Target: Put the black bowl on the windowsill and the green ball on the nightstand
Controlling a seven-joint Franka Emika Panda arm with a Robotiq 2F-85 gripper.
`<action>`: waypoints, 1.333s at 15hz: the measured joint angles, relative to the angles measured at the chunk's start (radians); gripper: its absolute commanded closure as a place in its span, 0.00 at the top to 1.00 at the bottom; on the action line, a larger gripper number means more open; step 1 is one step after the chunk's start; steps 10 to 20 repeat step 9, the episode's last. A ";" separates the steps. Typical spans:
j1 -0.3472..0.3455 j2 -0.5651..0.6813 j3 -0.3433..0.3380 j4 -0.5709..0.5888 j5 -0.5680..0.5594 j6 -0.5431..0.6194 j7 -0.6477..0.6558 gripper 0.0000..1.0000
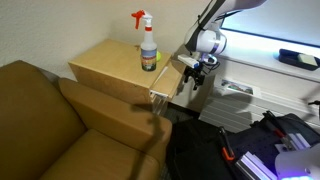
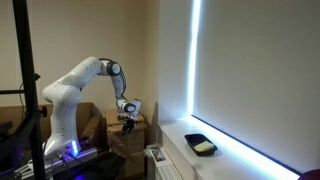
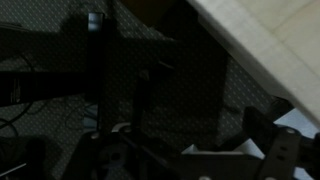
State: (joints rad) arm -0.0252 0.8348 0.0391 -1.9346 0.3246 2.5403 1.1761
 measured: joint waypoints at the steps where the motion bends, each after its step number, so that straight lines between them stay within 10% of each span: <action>1: 0.035 -0.001 -0.027 0.003 -0.021 0.002 0.016 1.00; 7: 0.179 -0.074 -0.312 -0.085 -0.194 0.056 0.132 1.00; 20: 0.167 -0.089 -0.317 -0.095 -0.199 0.054 0.130 1.00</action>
